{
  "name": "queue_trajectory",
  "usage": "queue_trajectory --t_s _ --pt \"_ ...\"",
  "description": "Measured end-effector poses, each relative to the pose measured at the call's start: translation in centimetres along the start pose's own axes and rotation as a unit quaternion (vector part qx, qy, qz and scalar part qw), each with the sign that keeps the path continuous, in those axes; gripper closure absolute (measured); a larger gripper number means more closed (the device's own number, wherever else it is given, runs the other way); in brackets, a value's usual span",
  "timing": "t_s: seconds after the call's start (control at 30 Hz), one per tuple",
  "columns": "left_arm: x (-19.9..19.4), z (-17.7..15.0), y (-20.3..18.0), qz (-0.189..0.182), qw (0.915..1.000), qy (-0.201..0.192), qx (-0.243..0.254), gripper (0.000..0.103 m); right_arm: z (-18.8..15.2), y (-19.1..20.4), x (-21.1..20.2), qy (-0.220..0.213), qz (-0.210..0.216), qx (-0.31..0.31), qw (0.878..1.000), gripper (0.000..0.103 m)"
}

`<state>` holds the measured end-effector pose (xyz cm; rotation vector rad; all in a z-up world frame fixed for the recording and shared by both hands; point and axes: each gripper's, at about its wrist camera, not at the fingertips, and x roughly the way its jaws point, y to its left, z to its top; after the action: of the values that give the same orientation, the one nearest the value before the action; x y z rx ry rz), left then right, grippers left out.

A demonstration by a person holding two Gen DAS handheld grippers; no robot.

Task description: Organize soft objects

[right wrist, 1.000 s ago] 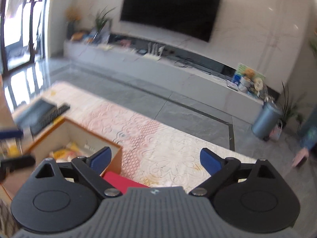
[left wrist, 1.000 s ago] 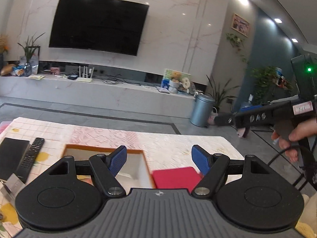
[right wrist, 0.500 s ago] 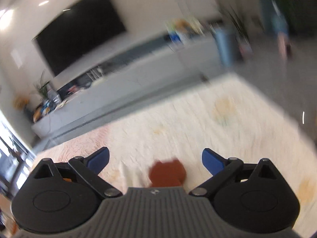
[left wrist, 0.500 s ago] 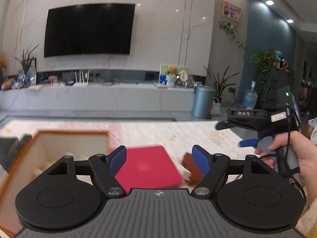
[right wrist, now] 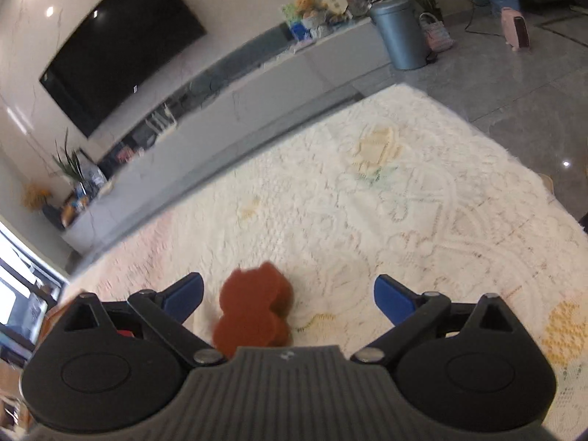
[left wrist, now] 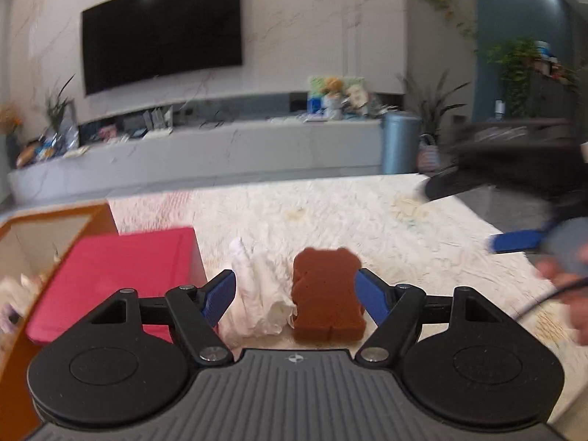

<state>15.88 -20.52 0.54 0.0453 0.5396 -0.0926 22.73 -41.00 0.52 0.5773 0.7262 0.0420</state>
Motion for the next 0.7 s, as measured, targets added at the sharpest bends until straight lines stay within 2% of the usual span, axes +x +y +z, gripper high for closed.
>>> queue_trajectory --t_s 0.1,0.17,0.27,0.33,0.4,0.6,0.7 --pt "1.7 -0.4 -1.2 0.023 0.9997 0.009 0.007 0.015 0.3 -1.6 -1.2 -0.013 -0.022 0.017 1.000 0.005" --pt "2.7 -1.0 -2.8 0.070 0.9969 -0.008 0.034 0.015 0.4 -2.7 -1.1 -0.013 -0.014 0.038 0.999 0.005" --pt "4.2 -1.7 -4.7 0.140 0.9877 -0.032 0.062 0.015 0.3 -3.7 -0.1 0.001 0.000 0.077 0.997 0.005" --pt "5.2 -2.0 -5.6 0.172 0.9825 -0.023 0.067 0.016 0.3 -3.5 0.5 0.012 -0.001 0.074 0.997 0.005" --pt "5.8 -2.2 -6.2 0.204 0.9777 -0.010 0.049 0.017 0.2 -2.8 0.6 0.014 -0.008 0.054 0.998 0.005" --pt "6.1 -2.9 -6.4 0.232 0.9721 -0.029 -0.017 0.017 0.0 -2.4 0.3 0.009 -0.016 0.035 0.999 0.005" --pt "6.4 -2.8 -5.1 0.213 0.9745 -0.009 -0.069 0.017 -0.1 -2.5 0.2 0.006 -0.022 0.023 0.999 0.006"
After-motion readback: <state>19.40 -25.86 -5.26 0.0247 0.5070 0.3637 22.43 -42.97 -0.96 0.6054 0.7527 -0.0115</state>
